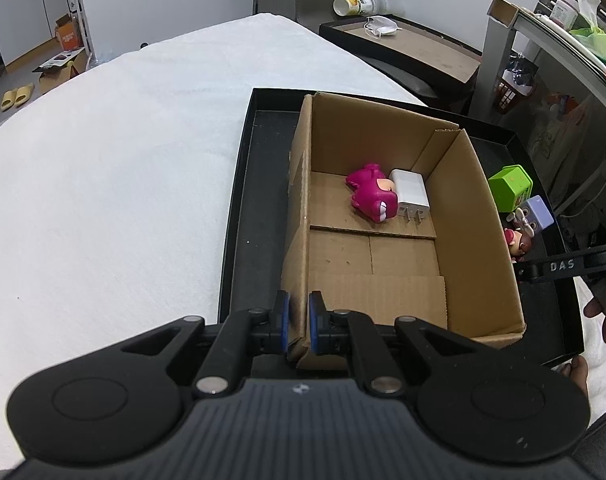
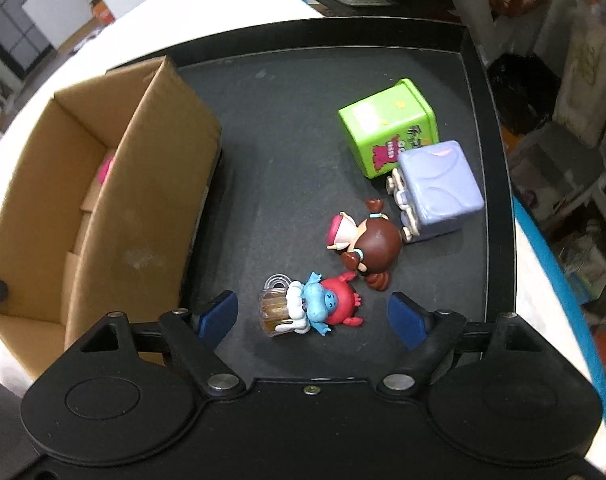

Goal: Organize rigid objects
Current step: 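Move the right gripper down over the blue figure and glass jar, then close the right gripper on the blue figure and jar and lift them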

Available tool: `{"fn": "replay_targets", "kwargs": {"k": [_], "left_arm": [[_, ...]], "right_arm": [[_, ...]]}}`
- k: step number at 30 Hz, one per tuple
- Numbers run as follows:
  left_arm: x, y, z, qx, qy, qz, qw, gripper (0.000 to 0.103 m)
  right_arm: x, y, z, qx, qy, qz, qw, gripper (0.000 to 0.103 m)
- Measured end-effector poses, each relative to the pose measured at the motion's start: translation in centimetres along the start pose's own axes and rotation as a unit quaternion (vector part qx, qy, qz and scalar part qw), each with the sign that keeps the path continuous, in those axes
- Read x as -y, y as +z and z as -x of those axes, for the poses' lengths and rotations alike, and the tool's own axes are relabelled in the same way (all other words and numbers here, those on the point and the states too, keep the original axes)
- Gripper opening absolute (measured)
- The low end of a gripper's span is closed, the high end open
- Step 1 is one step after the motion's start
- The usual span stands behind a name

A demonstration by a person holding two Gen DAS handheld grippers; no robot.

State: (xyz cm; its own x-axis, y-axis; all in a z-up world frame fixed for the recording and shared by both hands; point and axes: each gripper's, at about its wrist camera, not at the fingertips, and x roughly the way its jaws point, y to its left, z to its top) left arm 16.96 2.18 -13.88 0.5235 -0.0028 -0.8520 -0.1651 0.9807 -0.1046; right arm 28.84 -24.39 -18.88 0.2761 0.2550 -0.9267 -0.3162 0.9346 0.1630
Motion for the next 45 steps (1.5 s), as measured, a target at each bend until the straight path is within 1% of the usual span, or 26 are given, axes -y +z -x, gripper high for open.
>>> {"fn": "replay_targets", "kwargs": {"k": [5,10,13,14,16,19,22,29,33,39,41,45], "left_arm": [[0.0,0.0,0.0,0.000,-0.001,0.000,1.0000,0.009],[-0.1,0.0,-0.1,-0.001,-0.003,0.000,1.0000,0.009],[-0.1,-0.1,-0.3,-0.002,-0.002,-0.001,1.0000,0.009],[-0.1,-0.1,-0.3,-0.003,-0.002,-0.001,1.0000,0.009],[0.0,0.0,-0.3,-0.003,0.001,-0.003,1.0000,0.009],[0.1,0.0,-0.3,-0.003,0.004,-0.005,1.0000,0.009],[0.3,0.0,-0.2,-0.001,0.007,-0.006,1.0000,0.009],[0.5,0.0,-0.2,-0.001,0.015,-0.011,0.9998,0.009],[0.7,0.1,-0.3,-0.002,0.018,-0.013,0.9997,0.009],[0.8,0.1,-0.4,-0.003,0.021,-0.016,0.9997,0.009],[0.8,0.1,-0.5,-0.003,0.021,-0.017,0.9996,0.009],[0.9,0.2,-0.6,-0.004,0.022,-0.017,0.9996,0.009]], "right_arm": [[-1.0,-0.1,-0.5,-0.005,-0.011,0.024,1.000,0.079],[-2.4,-0.3,-1.0,-0.001,-0.024,0.059,0.998,0.077],[-2.6,-0.4,-1.6,-0.010,-0.032,0.062,0.998,0.068],[-2.5,-0.5,-1.9,-0.014,-0.036,0.063,0.997,0.066],[-2.7,-0.7,-1.7,-0.006,-0.044,0.074,0.996,0.059],[-2.8,-1.0,-1.4,-0.009,-0.028,0.069,0.997,0.058],[-3.0,-0.9,-0.8,-0.004,-0.031,0.075,0.997,0.058],[-2.4,-0.5,1.5,0.032,-0.020,0.055,0.998,0.058],[-3.0,-0.6,2.6,0.050,-0.018,0.056,0.997,0.058],[-3.2,-0.4,4.6,0.080,-0.012,0.053,0.995,0.058],[-3.3,-0.2,5.1,0.091,-0.017,0.052,0.994,0.058],[-3.6,0.3,6.3,0.120,-0.015,0.052,0.991,0.059]]}}
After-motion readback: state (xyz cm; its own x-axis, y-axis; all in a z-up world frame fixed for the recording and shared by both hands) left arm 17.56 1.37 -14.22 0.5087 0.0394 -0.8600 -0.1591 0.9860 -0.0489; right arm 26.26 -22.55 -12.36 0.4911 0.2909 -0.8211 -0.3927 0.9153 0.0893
